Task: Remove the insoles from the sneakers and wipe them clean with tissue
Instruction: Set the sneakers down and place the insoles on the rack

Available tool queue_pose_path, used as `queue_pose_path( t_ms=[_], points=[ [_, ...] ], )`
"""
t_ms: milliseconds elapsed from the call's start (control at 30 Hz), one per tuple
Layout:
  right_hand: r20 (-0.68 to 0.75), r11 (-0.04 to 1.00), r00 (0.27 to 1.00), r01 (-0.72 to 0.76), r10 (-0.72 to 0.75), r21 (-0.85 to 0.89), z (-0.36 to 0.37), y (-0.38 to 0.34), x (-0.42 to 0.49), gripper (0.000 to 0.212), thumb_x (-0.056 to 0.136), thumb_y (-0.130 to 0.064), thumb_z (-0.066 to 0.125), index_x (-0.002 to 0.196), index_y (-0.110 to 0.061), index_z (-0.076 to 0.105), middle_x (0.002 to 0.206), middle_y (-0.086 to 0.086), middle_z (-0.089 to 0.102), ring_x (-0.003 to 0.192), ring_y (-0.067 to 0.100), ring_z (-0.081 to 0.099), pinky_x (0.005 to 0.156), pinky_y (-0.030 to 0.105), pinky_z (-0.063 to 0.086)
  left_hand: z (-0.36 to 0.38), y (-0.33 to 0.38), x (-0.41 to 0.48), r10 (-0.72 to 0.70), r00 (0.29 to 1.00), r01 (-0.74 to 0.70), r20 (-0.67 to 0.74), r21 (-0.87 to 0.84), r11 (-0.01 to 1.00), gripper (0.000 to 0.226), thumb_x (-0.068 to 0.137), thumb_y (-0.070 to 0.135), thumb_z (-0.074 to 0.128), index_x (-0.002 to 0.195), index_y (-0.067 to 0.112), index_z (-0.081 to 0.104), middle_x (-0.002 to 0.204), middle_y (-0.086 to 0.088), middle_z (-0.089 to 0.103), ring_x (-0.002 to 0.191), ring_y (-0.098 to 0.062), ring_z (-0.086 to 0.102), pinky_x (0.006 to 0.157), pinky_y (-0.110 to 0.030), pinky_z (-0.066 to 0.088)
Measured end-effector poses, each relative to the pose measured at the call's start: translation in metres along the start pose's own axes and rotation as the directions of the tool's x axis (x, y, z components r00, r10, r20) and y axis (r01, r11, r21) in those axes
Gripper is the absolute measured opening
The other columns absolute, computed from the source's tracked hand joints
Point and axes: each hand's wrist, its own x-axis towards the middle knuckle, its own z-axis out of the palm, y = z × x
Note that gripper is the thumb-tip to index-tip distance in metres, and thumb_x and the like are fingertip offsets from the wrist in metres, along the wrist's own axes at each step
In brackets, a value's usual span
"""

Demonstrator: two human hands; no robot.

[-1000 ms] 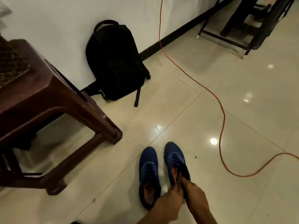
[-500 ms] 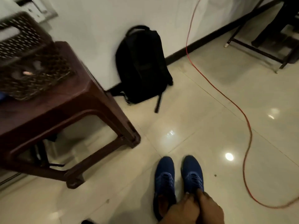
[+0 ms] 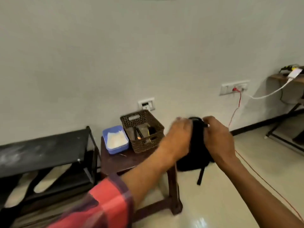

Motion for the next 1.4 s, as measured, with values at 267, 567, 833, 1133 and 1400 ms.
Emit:
queue_pose_path(
  t_ms=[267, 567, 833, 1133, 1400],
  points=[
    [-0.06, 0.913, 0.928, 0.371, -0.367, 0.169, -0.003, -0.265, 0.019, 0.037, 0.093, -0.005, 0.051, 0.126, -0.018, 0.055, 0.117, 0.007, 0.067, 0.101, 0.032, 0.064, 0.074, 0.038, 0.051, -0.216, -0.166, -0.146, -0.316, 0.933, 0.343, -0.173, 0.159, 0.926, 0.066, 0.099, 0.016, 0.059, 0.157, 0.003, 0.031, 0.162, -0.019, 0.035, 0.152, -0.035, 0.028, 0.122, -0.039, 0.026],
    [0.093, 0.728, 0.748, 0.597, -0.657, 0.339, 0.083, -0.485, -0.081, 0.035, 0.093, -0.007, 0.05, 0.127, -0.015, 0.054, 0.115, 0.008, 0.065, 0.097, 0.031, 0.063, 0.071, 0.035, 0.048, -0.291, -0.273, -0.359, -0.619, 0.771, 0.637, -0.151, 0.222, 0.738, 0.052, 0.099, 0.017, 0.057, 0.147, 0.006, 0.044, 0.149, -0.016, 0.049, 0.137, -0.032, 0.046, 0.106, -0.045, 0.047],
    [0.445, 0.662, 0.501, 0.652, -0.742, 0.369, 0.229, -0.506, -0.216, 0.018, 0.094, -0.02, 0.052, 0.11, -0.016, 0.057, 0.108, 0.006, 0.065, 0.099, 0.031, 0.063, 0.076, 0.042, 0.052, -0.176, -0.328, -0.514, -0.704, 0.696, 0.674, 0.141, 0.207, 0.709, 0.02, 0.094, 0.016, 0.048, 0.106, 0.014, 0.064, 0.106, -0.011, 0.068, 0.099, -0.032, 0.065, 0.076, -0.044, 0.055],
    [0.613, 0.697, 0.438, 0.663, -0.658, 0.274, 0.396, -0.526, -0.25, 0.026, 0.098, -0.028, 0.053, 0.121, -0.015, 0.056, 0.118, 0.008, 0.062, 0.105, 0.028, 0.062, 0.081, 0.037, 0.053, -0.032, -0.409, -0.571, -0.751, 0.576, 0.737, 0.323, 0.191, 0.648, 0.056, 0.098, 0.029, 0.062, 0.148, 0.009, 0.044, 0.153, -0.011, 0.045, 0.143, -0.028, 0.041, 0.115, -0.039, 0.039],
    [0.641, 0.704, 0.473, 0.693, -0.605, 0.153, 0.476, -0.529, -0.258, 0.016, 0.098, -0.018, 0.054, 0.112, -0.016, 0.06, 0.109, 0.008, 0.065, 0.097, 0.028, 0.064, 0.072, 0.035, 0.051, 0.031, -0.463, -0.593, -0.741, 0.583, 0.675, 0.332, 0.308, 0.67, 0.055, 0.099, 0.015, 0.06, 0.15, 0.012, 0.04, 0.154, -0.011, 0.044, 0.144, -0.027, 0.04, 0.114, -0.037, 0.04]
  ],
)
